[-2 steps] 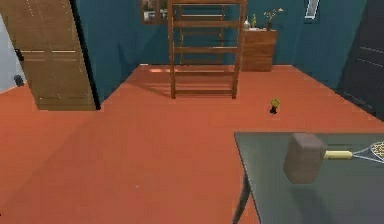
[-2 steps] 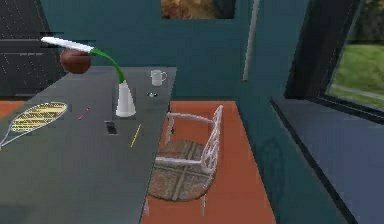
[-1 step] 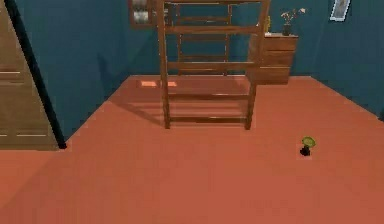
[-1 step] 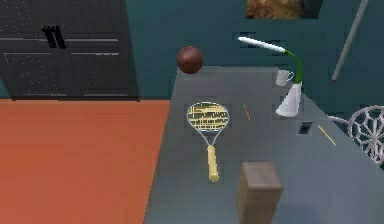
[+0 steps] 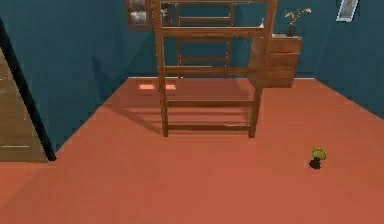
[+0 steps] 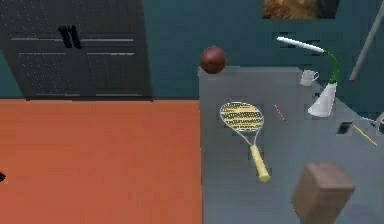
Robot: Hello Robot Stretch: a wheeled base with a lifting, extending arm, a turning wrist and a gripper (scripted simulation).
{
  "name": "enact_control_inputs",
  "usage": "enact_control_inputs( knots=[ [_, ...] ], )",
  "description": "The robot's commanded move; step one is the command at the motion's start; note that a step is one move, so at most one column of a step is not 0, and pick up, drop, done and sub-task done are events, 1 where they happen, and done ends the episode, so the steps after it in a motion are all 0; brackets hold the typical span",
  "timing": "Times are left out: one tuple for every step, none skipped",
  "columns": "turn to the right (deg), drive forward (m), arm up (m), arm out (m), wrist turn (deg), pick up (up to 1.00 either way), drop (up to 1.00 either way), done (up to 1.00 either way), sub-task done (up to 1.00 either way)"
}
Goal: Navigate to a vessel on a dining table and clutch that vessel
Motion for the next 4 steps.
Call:
enact_control_inputs(
  knots=[
    [42.0, 0.0, 0.0, 0.0, 0.0, 0.0, 0.0, 0.0, 0.0],
    [0.0, 0.2, 0.0, 0.0, 0.0, 0.0, 0.0, 0.0, 0.0],
    [45.0, 0.0, 0.0, 0.0, 0.0, 0.0, 0.0, 0.0, 0.0],
    [3.0, 0.0, 0.0, 0.0, 0.0, 0.0, 0.0, 0.0, 0.0]
  ],
)
